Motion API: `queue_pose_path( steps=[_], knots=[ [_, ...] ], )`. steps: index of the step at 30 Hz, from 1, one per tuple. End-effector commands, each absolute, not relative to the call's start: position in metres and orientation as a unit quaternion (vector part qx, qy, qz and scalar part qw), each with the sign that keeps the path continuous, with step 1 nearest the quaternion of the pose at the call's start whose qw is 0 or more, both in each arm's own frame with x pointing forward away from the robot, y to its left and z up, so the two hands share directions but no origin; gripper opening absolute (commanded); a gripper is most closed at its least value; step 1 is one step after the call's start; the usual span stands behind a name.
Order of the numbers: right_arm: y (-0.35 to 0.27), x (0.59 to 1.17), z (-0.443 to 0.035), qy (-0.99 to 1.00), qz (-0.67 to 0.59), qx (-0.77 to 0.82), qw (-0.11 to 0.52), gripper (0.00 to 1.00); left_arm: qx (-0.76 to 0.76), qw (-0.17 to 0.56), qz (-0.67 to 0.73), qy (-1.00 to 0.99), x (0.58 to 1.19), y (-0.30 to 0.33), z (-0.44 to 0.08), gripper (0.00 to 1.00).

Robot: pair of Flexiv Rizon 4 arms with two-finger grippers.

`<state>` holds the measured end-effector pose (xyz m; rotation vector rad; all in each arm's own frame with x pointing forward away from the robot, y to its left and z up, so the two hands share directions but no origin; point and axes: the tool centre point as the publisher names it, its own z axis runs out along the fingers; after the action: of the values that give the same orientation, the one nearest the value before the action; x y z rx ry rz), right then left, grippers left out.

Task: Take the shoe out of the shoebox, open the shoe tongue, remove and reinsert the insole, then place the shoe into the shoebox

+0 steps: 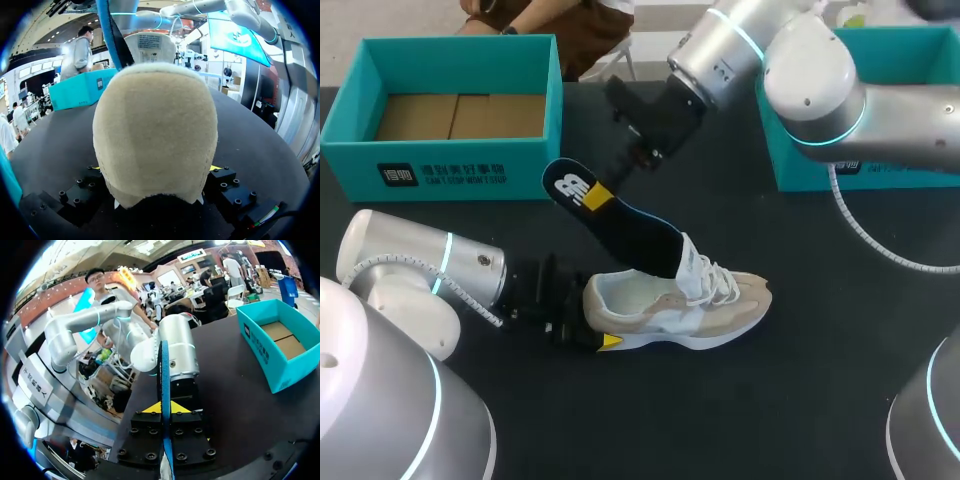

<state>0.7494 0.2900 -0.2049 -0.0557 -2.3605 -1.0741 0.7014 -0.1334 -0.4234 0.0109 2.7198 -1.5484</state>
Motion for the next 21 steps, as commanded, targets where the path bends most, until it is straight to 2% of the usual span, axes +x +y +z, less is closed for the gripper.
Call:
queue_pose_path(
  steps=[1, 7, 8, 15, 18, 21],
  knots=[
    [0.294, 0.763, -0.202, -0.849, -0.424, -0.065, 0.308, 0.00, 0.004, 0.006, -0.493, 0.870, 0.701, -0.133, -0.424, 0.00],
    [0.302, 0.777, -0.171, -0.792, -0.486, -0.132, 0.346, 0.00, 0.004, 0.006, -0.493, 0.870, 0.701, -0.133, -0.424, 0.00],
    [0.304, 0.778, -0.162, -0.786, -0.504, -0.141, 0.330, 0.00, 0.004, 0.006, -0.493, 0.870, 0.701, -0.133, -0.424, 0.00],
    [0.305, 0.775, -0.143, -0.726, -0.556, -0.229, 0.335, 0.00, 0.004, 0.006, -0.493, 0.870, 0.701, -0.133, -0.424, 0.00],
    [0.299, 0.772, -0.133, -0.692, -0.599, -0.273, 0.296, 0.00, 0.004, 0.006, -0.493, 0.870, 0.701, -0.133, -0.424, 0.00],
    [0.299, 0.772, -0.133, -0.692, -0.599, -0.273, 0.296, 0.00, 0.004, 0.006, -0.493, 0.870, 0.701, -0.133, -0.424, 0.00]
  ],
)
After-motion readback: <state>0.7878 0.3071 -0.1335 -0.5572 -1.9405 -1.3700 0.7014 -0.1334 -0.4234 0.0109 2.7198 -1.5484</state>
